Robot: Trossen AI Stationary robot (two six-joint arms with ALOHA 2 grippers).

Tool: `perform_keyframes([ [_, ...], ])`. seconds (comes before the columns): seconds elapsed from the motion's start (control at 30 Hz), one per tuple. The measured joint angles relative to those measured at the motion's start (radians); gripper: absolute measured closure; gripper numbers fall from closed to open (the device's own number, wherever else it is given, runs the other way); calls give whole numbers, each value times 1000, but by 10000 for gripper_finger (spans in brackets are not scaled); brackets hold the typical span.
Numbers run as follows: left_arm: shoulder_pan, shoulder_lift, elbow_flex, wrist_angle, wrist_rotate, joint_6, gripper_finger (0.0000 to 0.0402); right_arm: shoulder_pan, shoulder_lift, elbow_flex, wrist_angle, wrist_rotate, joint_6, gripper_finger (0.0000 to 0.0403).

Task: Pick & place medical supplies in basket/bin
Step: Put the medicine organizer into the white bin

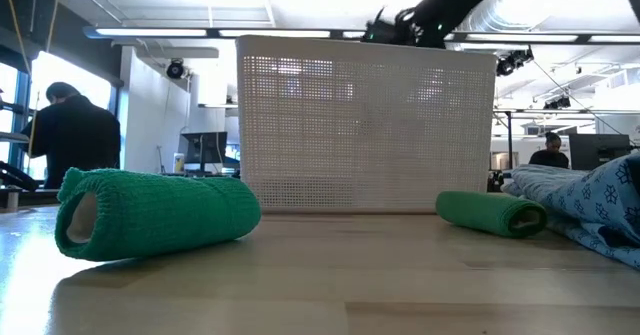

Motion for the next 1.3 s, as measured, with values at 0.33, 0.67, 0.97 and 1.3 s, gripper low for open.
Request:
perform_keyframes([
  [0.33, -48, 36, -83, -408, 332, -417, 117, 0, -198, 0, 30, 65, -7, 398],
  [0.67, -320, 94, -305, -369, 525, -738, 117, 1, -342, 0, 21, 61, -24, 383],
  [0.97, -633, 117, -457, -225, 602, -1261, 117, 4, -424, 0, -34, 45, -94, 340],
  [1.3, -754, 248, -599, 6, 675, -1473, 117, 4, -429, 0, -49, 9, -148, 302],
])
